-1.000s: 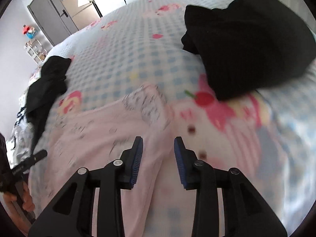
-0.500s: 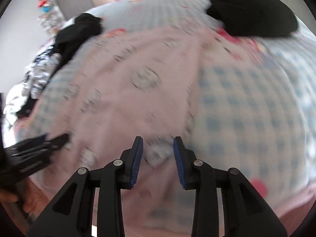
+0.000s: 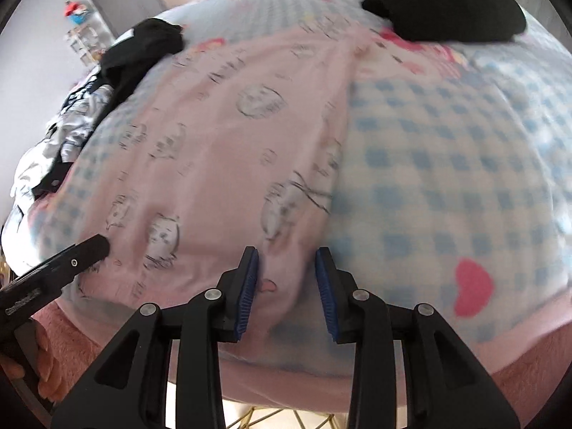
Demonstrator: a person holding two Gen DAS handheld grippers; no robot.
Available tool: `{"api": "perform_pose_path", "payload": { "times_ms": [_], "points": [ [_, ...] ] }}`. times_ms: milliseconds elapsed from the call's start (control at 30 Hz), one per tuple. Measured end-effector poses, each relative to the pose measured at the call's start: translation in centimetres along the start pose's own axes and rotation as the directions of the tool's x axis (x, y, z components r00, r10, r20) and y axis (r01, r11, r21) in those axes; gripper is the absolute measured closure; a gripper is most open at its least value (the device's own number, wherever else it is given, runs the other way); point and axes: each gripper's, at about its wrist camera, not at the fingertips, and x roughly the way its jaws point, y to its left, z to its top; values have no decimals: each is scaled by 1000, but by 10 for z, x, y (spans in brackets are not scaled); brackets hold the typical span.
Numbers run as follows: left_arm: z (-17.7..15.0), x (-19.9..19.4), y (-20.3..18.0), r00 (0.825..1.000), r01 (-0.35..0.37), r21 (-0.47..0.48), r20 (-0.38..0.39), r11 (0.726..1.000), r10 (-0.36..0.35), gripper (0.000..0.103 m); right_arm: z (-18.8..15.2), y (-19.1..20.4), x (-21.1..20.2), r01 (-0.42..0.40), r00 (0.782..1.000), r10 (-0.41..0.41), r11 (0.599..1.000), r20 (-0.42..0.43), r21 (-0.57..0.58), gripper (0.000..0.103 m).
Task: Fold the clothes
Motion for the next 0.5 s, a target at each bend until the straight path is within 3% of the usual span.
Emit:
{"api": "perform_pose_path", "payload": {
  "times_ms": [100, 167, 267, 300, 367, 500],
  "points": [
    [1, -8, 12, 999, 44, -62, 15, 997, -43, 51, -3, -10, -15, -10, 1000, 9, 999, 26, 34, 70],
    [-3, -11, 12, 987, 159, -86, 3, 984, -159, 51, -3, -10, -25, -21, 999, 19, 999, 43, 35, 66],
    [-10, -4, 2, 965, 253, -77, -45, 964, -257, 51, -5, -5, -23, -100, 995, 99, 995, 7, 22, 66],
    [-13, -1, -2, 961, 265, -73, -60, 961, -270, 51, -9, -2, -20, -98, 995, 98, 995, -8, 15, 66],
    [-19, 9, -4, 968, 230, -64, -83, 971, -235, 51, -15, 1, -15, -88, 996, 88, 996, -20, 6, 66],
    [-25, 16, 3, 973, 199, -111, -98, 974, -210, 65, -19, -5, -9, -44, 998, 44, 999, -36, 9, 66]
  ]
}}
